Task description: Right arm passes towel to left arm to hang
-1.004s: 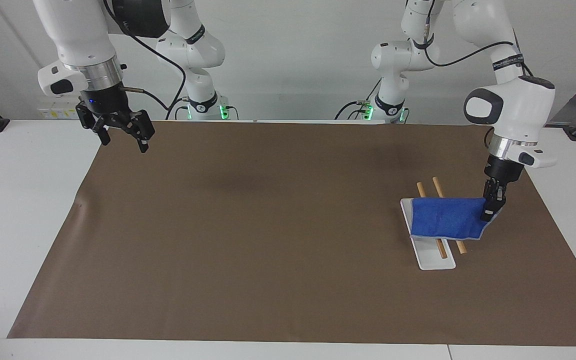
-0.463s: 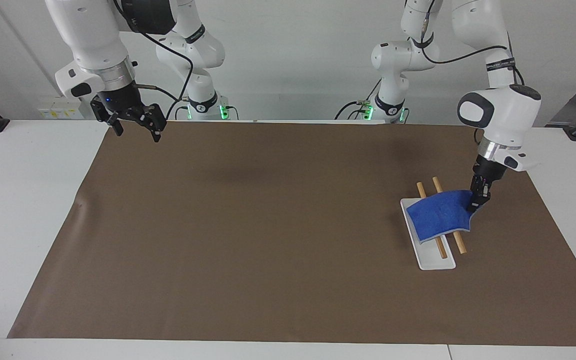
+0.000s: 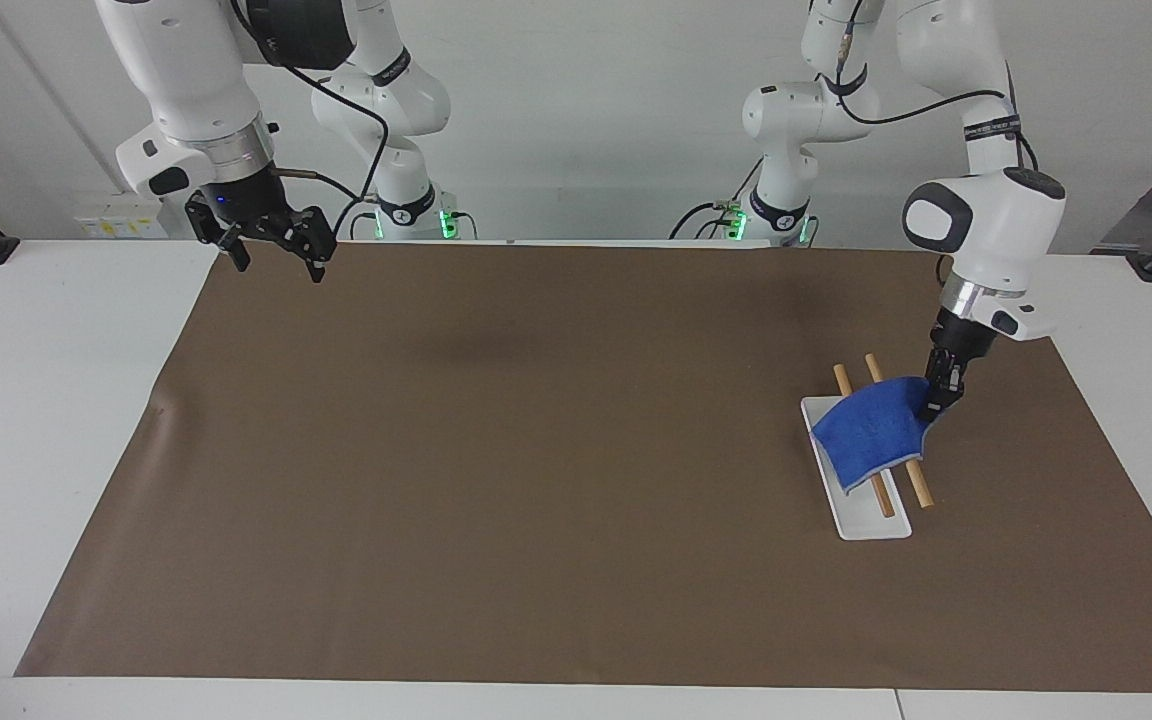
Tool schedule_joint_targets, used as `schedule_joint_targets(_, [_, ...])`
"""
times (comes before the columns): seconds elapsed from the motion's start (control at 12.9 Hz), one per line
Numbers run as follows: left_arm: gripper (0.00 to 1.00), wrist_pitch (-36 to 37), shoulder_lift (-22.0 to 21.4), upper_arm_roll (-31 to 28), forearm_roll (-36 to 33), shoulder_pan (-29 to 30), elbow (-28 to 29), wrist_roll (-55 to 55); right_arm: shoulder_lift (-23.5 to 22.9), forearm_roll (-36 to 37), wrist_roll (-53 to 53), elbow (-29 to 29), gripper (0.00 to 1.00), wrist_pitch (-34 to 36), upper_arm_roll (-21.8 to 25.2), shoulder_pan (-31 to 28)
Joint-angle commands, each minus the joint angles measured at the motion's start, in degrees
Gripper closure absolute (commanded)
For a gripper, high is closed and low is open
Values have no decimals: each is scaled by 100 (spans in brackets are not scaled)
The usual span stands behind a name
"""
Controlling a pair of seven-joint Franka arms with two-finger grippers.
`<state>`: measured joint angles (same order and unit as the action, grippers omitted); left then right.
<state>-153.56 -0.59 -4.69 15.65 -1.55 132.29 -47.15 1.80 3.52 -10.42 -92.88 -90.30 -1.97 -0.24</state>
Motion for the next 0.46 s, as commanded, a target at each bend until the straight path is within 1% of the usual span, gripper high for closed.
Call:
schedule_joint_targets(0.0, [100, -157, -134, -41, 105, -91, 166, 39, 154, -114, 163, -169, 0, -57, 275, 207])
schedule_joint_targets(0.08, [100, -148, -134, -50, 105, -91, 157, 83, 145, -167, 163, -169, 0, -66, 485, 400])
schedule_joint_targets(0.15, [91, -131, -126, -59, 105, -74, 140, 83, 128, -254, 163, -169, 0, -75, 557, 428])
schedule_joint_targets(0.23, [76, -105, -126, -67, 105, -56, 122, 83, 119, -273, 172, -169, 0, -75, 558, 393])
schedule_joint_targets(0.31, [51, -96, -117, -76, 105, -39, 113, 83, 110, -273, 163, -160, 0, -75, 558, 393])
schedule_joint_targets(0.39, [33, -95, -108, -85, 105, -30, 87, 83, 101, -273, 163, -151, 0, -75, 558, 393])
